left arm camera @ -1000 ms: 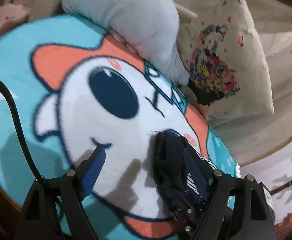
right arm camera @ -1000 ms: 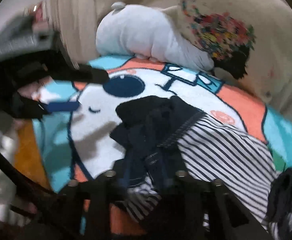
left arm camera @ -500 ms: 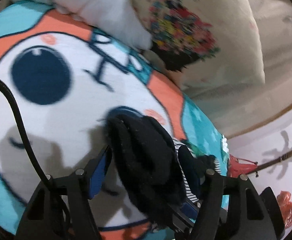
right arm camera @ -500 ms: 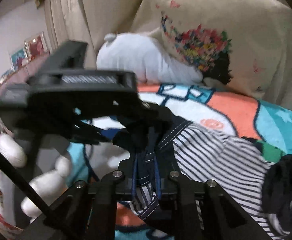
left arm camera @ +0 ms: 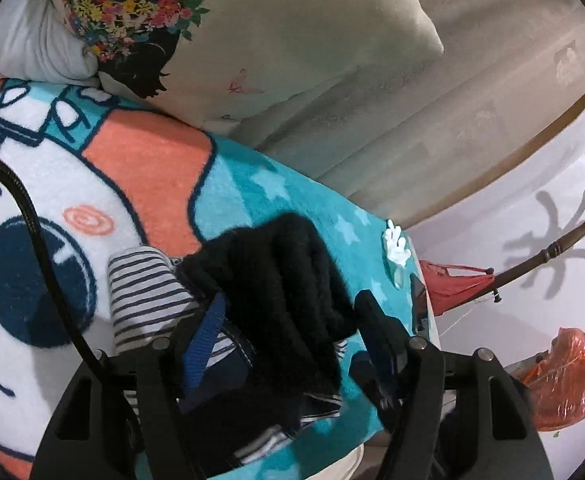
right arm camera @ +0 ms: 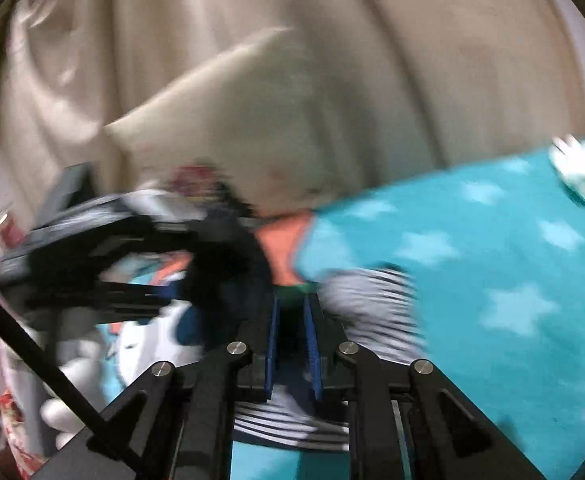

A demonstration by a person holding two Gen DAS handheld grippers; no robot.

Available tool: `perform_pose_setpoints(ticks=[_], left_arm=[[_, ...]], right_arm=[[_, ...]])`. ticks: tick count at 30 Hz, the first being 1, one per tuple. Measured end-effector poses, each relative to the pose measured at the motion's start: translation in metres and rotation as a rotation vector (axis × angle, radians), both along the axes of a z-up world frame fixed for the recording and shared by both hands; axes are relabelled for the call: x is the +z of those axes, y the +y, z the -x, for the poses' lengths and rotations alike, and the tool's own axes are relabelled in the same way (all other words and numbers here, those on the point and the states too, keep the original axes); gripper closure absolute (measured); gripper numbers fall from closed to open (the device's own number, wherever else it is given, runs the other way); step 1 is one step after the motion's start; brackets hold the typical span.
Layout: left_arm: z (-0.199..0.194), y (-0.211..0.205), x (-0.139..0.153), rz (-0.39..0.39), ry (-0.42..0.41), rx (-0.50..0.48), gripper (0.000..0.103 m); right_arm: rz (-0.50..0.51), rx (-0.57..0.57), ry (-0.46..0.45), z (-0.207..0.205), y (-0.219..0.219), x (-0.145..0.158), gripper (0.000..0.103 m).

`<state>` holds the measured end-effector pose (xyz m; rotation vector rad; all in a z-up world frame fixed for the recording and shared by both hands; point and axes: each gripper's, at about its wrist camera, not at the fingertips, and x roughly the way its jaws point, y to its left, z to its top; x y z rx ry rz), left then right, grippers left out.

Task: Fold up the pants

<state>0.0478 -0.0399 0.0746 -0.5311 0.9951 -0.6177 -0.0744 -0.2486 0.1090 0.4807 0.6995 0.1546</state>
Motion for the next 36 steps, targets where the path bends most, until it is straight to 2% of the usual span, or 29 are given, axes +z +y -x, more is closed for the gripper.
perform_pose_setpoints(ticks=[2, 3, 5, 6, 7, 8, 11, 15, 17, 18, 19, 21, 27, 30, 31, 33, 36], left_arm=[[0.004, 0.007, 0.001, -0.017, -0.014, 0.025, 0.037], [0.007, 0.014, 0.001, -0.032, -0.024, 0.051, 0.037], [0.009, 0.020, 0.002, -0.042, -0.025, 0.087, 0.037], [0.010, 0.026, 0.002, -0.036, -0.020, 0.102, 0.037], [0.011, 0.032, 0.001, -0.026, -0.013, 0.119, 0.037], [0.013, 0.040, 0.002, -0.020, -0.010, 0.138, 0.037], [0.019, 0.050, 0.008, -0.031, -0.028, 0.173, 0.037], [0.027, 0.057, 0.011, -0.042, -0.048, 0.184, 0.037], [0.029, 0.059, 0.009, -0.047, -0.049, 0.187, 0.036], [0.030, 0.060, 0.009, -0.049, -0.047, 0.186, 0.036], [0.032, 0.062, 0.009, -0.052, -0.046, 0.186, 0.036], [0.033, 0.061, 0.005, -0.056, -0.047, 0.188, 0.036], [0.036, 0.041, -0.004, -0.093, -0.062, 0.142, 0.036], [0.036, 0.021, -0.014, -0.112, -0.060, 0.085, 0.036], [0.036, 0.015, -0.019, -0.117, -0.058, 0.067, 0.036], [0.035, 0.003, -0.031, -0.141, -0.042, 0.043, 0.036], [0.029, -0.006, -0.055, -0.170, 0.016, 0.021, 0.036]], right_arm=[[-0.006, -0.070, 0.046, 0.005, -0.025, -0.008, 0.088], [-0.012, -0.089, 0.038, 0.008, -0.035, -0.006, 0.085], [-0.016, -0.076, 0.009, 0.008, -0.040, 0.000, 0.062], [-0.017, -0.049, -0.004, 0.006, -0.038, 0.003, 0.040], [-0.024, -0.006, -0.013, 0.002, -0.033, 0.005, 0.032], [-0.035, 0.051, -0.012, -0.006, -0.023, 0.005, 0.032], [-0.009, 0.123, 0.042, -0.025, 0.004, 0.000, 0.032], [-0.055, 0.154, 0.101, -0.054, 0.024, -0.018, 0.034], [-0.092, 0.126, 0.109, -0.066, 0.023, -0.025, 0.058], [-0.115, 0.117, 0.116, -0.066, 0.021, -0.029, 0.081], [-0.158, 0.119, 0.116, -0.067, 0.017, -0.031, 0.085], [-0.203, 0.107, 0.087, -0.060, 0.011, -0.030, 0.087], [-0.160, 0.040, 0.062, -0.020, -0.002, -0.016, 0.087], [-0.128, 0.001, 0.117, -0.006, -0.010, -0.027, 0.084], [-0.124, -0.007, 0.142, -0.004, -0.013, -0.033, 0.079], [-0.155, -0.001, 0.164, -0.001, -0.021, -0.037, 0.076], [-0.104, -0.029, 0.086, 0.005, -0.025, -0.010, 0.074]])
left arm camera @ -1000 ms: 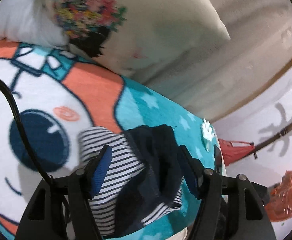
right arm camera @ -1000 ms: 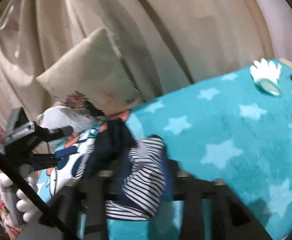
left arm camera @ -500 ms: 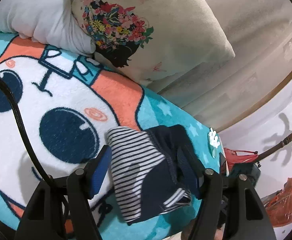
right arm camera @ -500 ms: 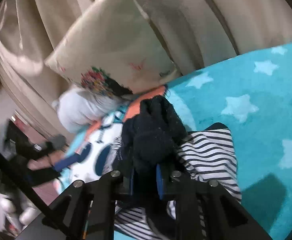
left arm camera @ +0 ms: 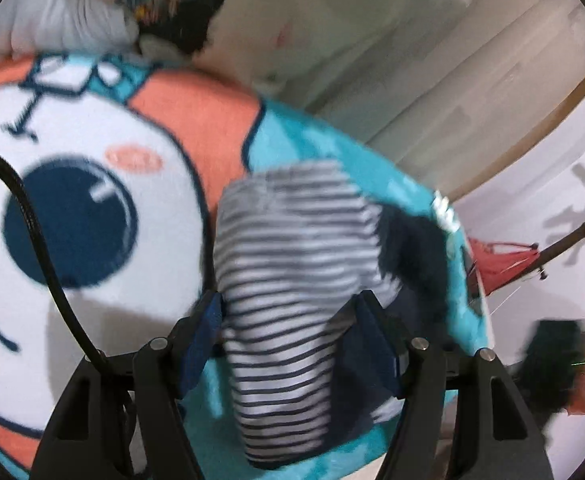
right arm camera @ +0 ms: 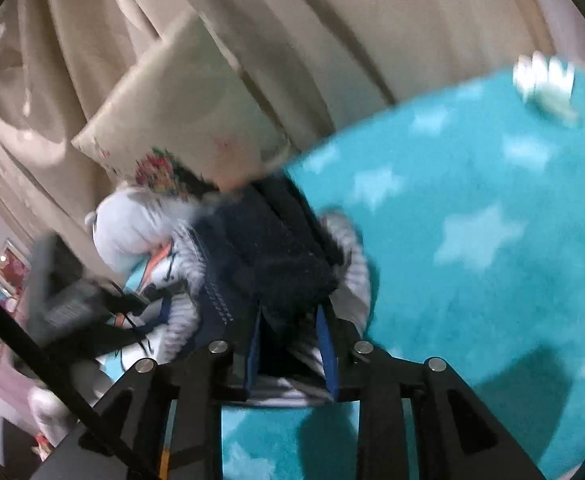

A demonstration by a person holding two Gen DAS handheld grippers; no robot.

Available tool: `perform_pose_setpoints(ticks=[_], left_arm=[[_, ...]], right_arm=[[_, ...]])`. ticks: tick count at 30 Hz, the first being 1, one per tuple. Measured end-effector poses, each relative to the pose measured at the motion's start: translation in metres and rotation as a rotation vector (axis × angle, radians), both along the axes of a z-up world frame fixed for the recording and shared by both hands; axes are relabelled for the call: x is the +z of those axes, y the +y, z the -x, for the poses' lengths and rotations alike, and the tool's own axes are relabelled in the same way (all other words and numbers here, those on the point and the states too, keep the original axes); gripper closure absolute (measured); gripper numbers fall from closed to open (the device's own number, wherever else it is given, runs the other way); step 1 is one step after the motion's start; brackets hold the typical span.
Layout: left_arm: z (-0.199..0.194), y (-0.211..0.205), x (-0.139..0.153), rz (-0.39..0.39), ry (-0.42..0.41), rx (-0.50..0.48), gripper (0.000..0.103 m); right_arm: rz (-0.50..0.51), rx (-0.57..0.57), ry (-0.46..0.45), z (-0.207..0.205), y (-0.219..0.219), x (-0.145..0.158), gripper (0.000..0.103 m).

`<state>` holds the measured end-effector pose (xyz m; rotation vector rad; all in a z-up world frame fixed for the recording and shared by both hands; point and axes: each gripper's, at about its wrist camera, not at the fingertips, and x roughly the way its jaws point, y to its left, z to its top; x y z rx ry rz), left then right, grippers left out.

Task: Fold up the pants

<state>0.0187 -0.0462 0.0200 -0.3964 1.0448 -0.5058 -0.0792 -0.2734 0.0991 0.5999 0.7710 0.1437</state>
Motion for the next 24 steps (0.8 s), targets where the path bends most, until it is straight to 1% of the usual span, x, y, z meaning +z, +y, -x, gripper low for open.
perform_pose_setpoints(ticks=[2, 3, 4, 6, 8, 9, 10, 11, 12, 13, 14, 15, 16, 18, 20, 22, 23, 24], left_arm=[[-0.003, -0.002, -0.012, -0.007, 0.026, 0.000, 0.036], [-0.003, -0.002, -0.014, -0.008, 0.021, 0.002, 0.036], [-0.002, -0.002, -0.013, -0.012, 0.011, 0.003, 0.035], [0.000, -0.003, -0.012, -0.022, 0.006, -0.001, 0.035], [0.003, -0.006, -0.012, -0.036, -0.007, -0.003, 0.034], [0.004, -0.008, -0.013, -0.047, -0.018, -0.006, 0.034], [0.005, -0.008, -0.012, -0.054, -0.023, -0.007, 0.034], [0.007, -0.009, -0.012, -0.065, -0.031, -0.008, 0.034], [0.008, -0.010, -0.012, -0.072, -0.036, -0.009, 0.034], [0.009, -0.011, -0.012, -0.083, -0.043, -0.011, 0.034], [0.010, -0.011, -0.012, -0.088, -0.048, -0.014, 0.034], [0.009, -0.012, -0.013, -0.092, -0.050, -0.018, 0.034], [0.009, -0.011, -0.013, -0.097, -0.056, -0.028, 0.034], [0.009, -0.011, -0.014, -0.099, -0.060, -0.036, 0.033], [0.008, -0.012, -0.014, -0.100, -0.058, -0.037, 0.032], [0.008, -0.012, -0.011, -0.092, -0.054, -0.044, 0.033], [0.009, -0.009, -0.009, -0.075, -0.053, -0.048, 0.033], [0.010, -0.006, -0.007, -0.054, -0.053, -0.050, 0.033]], right_arm=[[0.032, -0.002, -0.071, -0.001, 0.001, 0.024, 0.074], [0.029, 0.006, -0.098, -0.004, 0.001, 0.033, 0.072], [0.020, 0.018, -0.115, -0.008, 0.002, 0.039, 0.070], [0.006, 0.024, -0.138, -0.023, 0.004, 0.052, 0.069], [-0.032, 0.030, -0.163, -0.033, 0.004, 0.059, 0.067], [-0.086, 0.063, -0.169, -0.041, 0.006, 0.059, 0.060], [-0.145, 0.107, -0.154, -0.052, 0.009, 0.054, 0.052], [-0.192, 0.144, -0.127, -0.063, 0.011, 0.047, 0.051], [-0.246, 0.176, -0.074, -0.078, 0.014, 0.032, 0.051], [-0.272, 0.188, -0.034, -0.087, 0.015, 0.020, 0.051], [-0.299, 0.197, 0.033, -0.099, 0.015, 0.000, 0.051], [-0.315, 0.162, 0.107, -0.106, 0.010, -0.021, 0.055], [-0.320, 0.094, 0.151, -0.105, 0.001, -0.037, 0.071], [-0.307, 0.004, 0.164, -0.098, -0.015, -0.050, 0.099], [-0.293, -0.051, 0.144, -0.086, -0.025, -0.053, 0.099], [-0.222, -0.074, 0.135, -0.079, -0.024, -0.046, 0.099], [-0.194, -0.074, 0.134, -0.078, -0.022, -0.043, 0.099], [-0.164, -0.073, 0.131, -0.076, -0.020, -0.038, 0.096]])
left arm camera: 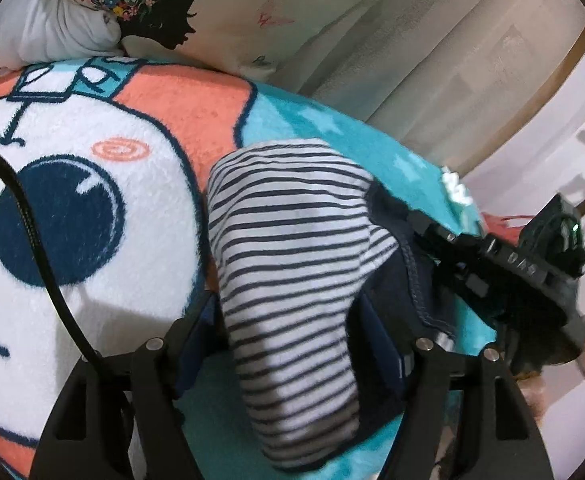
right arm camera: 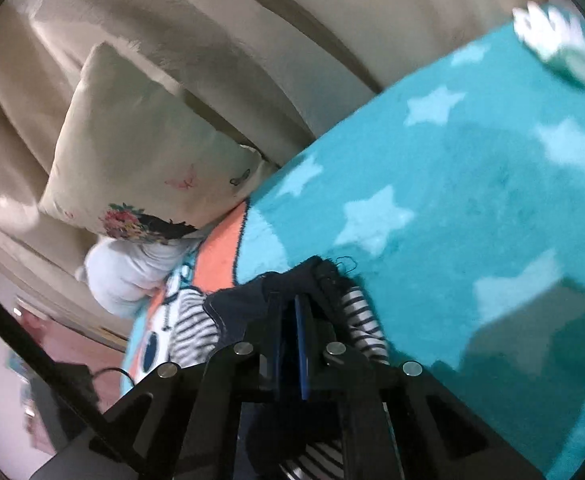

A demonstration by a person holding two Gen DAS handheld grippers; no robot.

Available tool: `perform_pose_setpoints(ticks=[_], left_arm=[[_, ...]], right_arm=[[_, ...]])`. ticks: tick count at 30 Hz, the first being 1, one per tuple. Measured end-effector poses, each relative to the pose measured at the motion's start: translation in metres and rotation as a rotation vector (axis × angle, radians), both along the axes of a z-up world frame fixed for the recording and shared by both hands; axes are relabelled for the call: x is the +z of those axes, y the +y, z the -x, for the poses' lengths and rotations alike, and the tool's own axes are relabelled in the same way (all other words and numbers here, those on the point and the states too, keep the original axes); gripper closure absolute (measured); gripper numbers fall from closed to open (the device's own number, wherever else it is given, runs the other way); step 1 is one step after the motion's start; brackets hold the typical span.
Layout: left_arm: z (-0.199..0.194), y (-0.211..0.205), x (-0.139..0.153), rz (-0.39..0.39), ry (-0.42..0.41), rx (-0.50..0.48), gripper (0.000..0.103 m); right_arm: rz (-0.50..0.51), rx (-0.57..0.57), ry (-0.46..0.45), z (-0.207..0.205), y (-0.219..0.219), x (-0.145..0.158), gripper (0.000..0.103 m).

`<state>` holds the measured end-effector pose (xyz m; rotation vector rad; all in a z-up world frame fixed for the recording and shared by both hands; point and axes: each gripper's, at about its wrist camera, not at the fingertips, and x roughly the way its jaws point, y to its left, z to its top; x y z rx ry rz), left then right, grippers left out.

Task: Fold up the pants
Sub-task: 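Lower the folded pants onto the cartoon blanket with both grippers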

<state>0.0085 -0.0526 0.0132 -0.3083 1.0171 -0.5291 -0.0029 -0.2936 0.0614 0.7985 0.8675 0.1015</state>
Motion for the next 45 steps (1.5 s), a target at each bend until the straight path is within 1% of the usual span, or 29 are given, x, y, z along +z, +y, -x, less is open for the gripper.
perform_pose_setpoints(ticks=[2, 3, 4, 6, 9, 12, 13, 14, 15, 16, 17, 18, 19, 20, 21, 22, 24, 29, 31, 32, 34, 36, 37, 38, 39, 40, 41, 42, 45], left_arm=[[0.002, 0.013, 0.009, 0.047, -0.014, 0.023, 0.033], [0.001, 0.019, 0.012, 0.059, -0.024, 0.041, 0.033], [-0.001, 0.025, 0.015, 0.071, -0.033, 0.061, 0.031], [-0.007, 0.036, 0.015, 0.082, -0.036, 0.094, 0.028], [-0.020, 0.041, 0.004, 0.111, 0.015, 0.095, 0.027], [-0.027, 0.030, -0.012, 0.156, 0.082, 0.023, 0.024], [-0.026, 0.027, -0.012, 0.150, 0.077, 0.010, 0.019], [-0.024, 0.019, -0.010, 0.137, 0.057, -0.015, 0.015], [-0.023, 0.013, -0.009, 0.151, 0.055, -0.048, 0.015], [-0.022, 0.005, -0.011, 0.186, 0.076, -0.097, 0.015], [-0.020, -0.004, -0.013, 0.211, 0.091, -0.133, 0.016], [-0.016, -0.010, -0.012, 0.190, 0.076, -0.137, 0.019], [-0.012, -0.016, -0.010, 0.140, 0.048, -0.139, 0.037], [-0.009, -0.021, -0.008, 0.089, 0.027, -0.143, 0.056], [-0.009, -0.022, -0.007, 0.086, 0.026, -0.147, 0.059], [-0.009, -0.018, -0.003, 0.110, 0.025, -0.138, 0.062], [-0.011, -0.011, 0.004, 0.131, 0.011, -0.120, 0.064], [-0.030, 0.011, 0.038, 0.138, -0.046, -0.067, 0.064], [-0.038, 0.015, 0.048, 0.112, -0.060, -0.046, 0.062], [-0.045, 0.017, 0.050, 0.086, -0.067, -0.028, 0.058], [-0.056, 0.019, 0.045, 0.043, -0.062, 0.009, 0.055], [-0.067, 0.022, 0.029, -0.019, -0.038, 0.053, 0.055], [-0.068, 0.024, 0.019, -0.053, -0.021, 0.071, 0.055], [-0.071, 0.025, 0.007, -0.079, 0.005, 0.084, 0.055], [-0.072, 0.026, -0.002, -0.078, 0.030, 0.085, 0.055], [-0.070, 0.029, -0.008, -0.055, 0.040, 0.082, 0.054], [-0.065, 0.032, -0.006, -0.047, 0.018, 0.084, 0.053], [-0.061, 0.033, -0.004, -0.051, 0.020, 0.078, 0.053], [-0.049, 0.039, 0.003, -0.036, 0.012, 0.073, 0.053]], right_arm=[[0.065, -0.006, -0.022, 0.007, -0.001, 0.013, 0.072], [0.095, -0.014, -0.038, 0.013, -0.003, 0.020, 0.042], [0.102, -0.021, -0.059, 0.019, -0.008, 0.023, 0.030], [0.106, -0.021, -0.088, 0.027, -0.014, 0.027, 0.030], [0.086, 0.026, -0.056, 0.028, -0.018, 0.019, 0.029], [0.024, 0.070, 0.010, 0.023, -0.019, -0.002, 0.029], [-0.018, 0.084, 0.025, 0.021, -0.019, -0.011, 0.029], [-0.023, 0.090, 0.031, 0.019, -0.017, -0.015, 0.028], [-0.011, 0.092, 0.025, 0.019, -0.014, -0.016, 0.028], [0.001, 0.103, 0.007, 0.019, -0.011, -0.016, 0.029], [-0.005, 0.137, -0.009, 0.017, -0.006, -0.016, 0.033], [-0.028, 0.166, -0.013, 0.015, -0.002, -0.018, 0.054], [-0.054, 0.178, -0.012, 0.014, 0.000, -0.021, 0.063], [-0.083, 0.189, -0.019, 0.013, 0.001, -0.022, 0.065], [-0.087, 0.191, -0.027, 0.013, 0.002, -0.021, 0.070], [-0.087, 0.191, -0.035, 0.014, 0.003, -0.018, 0.072], [-0.094, 0.202, -0.068, 0.012, 0.007, -0.006, 0.073], [-0.067, 0.239, -0.151, -0.012, 0.025, 0.030, 0.074], [-0.041, 0.249, -0.171, -0.028, 0.034, 0.040, 0.074], [-0.034, 0.252, -0.172, -0.034, 0.037, 0.041, 0.074], [-0.010, 0.251, -0.156, -0.048, 0.041, 0.034, 0.073], [0.039, 0.237, -0.113, -0.062, 0.046, 0.018, 0.070], [0.067, 0.227, -0.079, -0.066, 0.047, 0.008, 0.067], [0.103, 0.204, -0.020, -0.069, 0.047, -0.008, 0.065], [0.112, 0.192, 0.007, -0.069, 0.046, -0.015, 0.063], [0.106, 0.178, 0.025, -0.066, 0.043, -0.024, 0.058], [0.091, 0.175, 0.025, -0.064, 0.039, -0.026, 0.054], [0.088, 0.170, 0.030, -0.062, 0.036, -0.024, 0.049], [0.148, 0.148, 0.003, -0.053, 0.032, -0.002, 0.049]])
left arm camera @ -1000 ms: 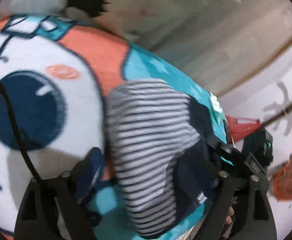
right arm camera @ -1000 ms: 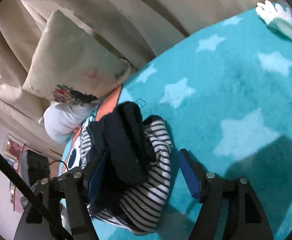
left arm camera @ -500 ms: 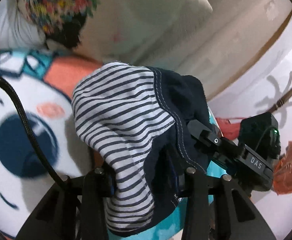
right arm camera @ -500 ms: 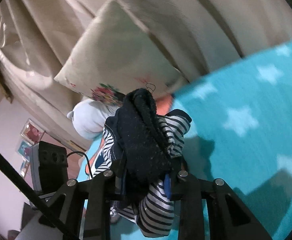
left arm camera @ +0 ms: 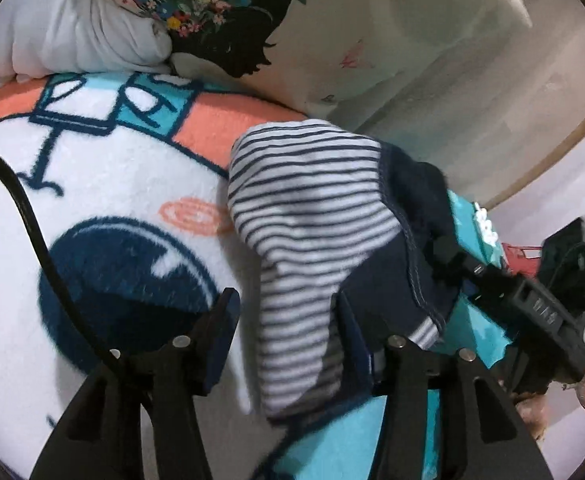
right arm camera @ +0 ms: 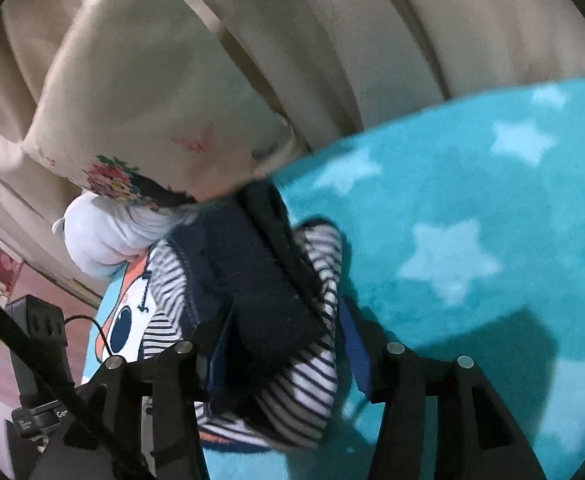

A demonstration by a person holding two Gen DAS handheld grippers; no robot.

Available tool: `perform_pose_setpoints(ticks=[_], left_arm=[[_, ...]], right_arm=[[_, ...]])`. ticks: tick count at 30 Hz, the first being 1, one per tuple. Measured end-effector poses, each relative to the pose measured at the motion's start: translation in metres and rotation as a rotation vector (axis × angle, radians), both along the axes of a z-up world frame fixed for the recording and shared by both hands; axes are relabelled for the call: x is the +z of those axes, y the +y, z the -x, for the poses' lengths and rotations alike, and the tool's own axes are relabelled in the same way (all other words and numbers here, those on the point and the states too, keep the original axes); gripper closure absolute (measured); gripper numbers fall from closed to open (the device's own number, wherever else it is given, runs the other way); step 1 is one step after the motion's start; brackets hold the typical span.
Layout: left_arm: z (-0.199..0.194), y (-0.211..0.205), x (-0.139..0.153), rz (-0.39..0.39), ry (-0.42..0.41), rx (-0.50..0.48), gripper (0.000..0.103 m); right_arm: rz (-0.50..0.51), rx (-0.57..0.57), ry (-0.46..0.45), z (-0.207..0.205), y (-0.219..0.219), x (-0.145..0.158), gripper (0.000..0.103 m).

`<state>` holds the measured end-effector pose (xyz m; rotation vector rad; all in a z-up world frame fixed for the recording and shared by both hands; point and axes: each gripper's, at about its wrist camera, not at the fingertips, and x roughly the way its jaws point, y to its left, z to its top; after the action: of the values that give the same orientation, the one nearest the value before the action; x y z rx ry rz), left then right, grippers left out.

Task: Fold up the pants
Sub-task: 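Lower the folded pants onto the cartoon blanket with both grippers, then open both grippers and pull them back from the folded pants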

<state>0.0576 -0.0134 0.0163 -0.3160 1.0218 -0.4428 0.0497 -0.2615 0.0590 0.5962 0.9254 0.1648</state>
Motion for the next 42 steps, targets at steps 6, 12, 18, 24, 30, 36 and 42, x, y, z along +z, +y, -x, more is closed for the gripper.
perform_pose_setpoints(ticks=[6, 12, 18, 24, 30, 36, 42], left_arm=[[0.041, 0.024, 0.023, -0.020, -0.114, 0.047, 0.048], [0.068, 0.039, 0.049, -0.116, -0.257, 0.156, 0.037], [0.099, 0.049, 0.071, -0.239, -0.396, 0.233, 0.024], [0.110, 0.045, 0.077, -0.348, -0.464, 0.310, 0.013], [0.116, 0.041, 0.077, -0.448, -0.489, 0.357, 0.012], [0.121, 0.038, 0.078, -0.481, -0.483, 0.385, 0.008], [0.125, 0.035, 0.076, -0.464, -0.463, 0.372, 0.008]], right_arm=[[0.103, 0.027, -0.228, 0.012, 0.031, 0.067, 0.049], [0.028, 0.148, -0.095, -0.037, 0.069, 0.030, 0.049], [0.017, 0.094, -0.045, -0.049, 0.057, 0.003, 0.048], [0.032, 0.056, -0.095, -0.009, 0.058, 0.016, 0.039], [0.057, 0.026, -0.143, 0.039, 0.060, 0.028, 0.039], [0.106, 0.022, -0.163, 0.067, 0.063, 0.037, 0.037], [0.161, 0.041, -0.158, 0.083, 0.069, 0.037, 0.034]])
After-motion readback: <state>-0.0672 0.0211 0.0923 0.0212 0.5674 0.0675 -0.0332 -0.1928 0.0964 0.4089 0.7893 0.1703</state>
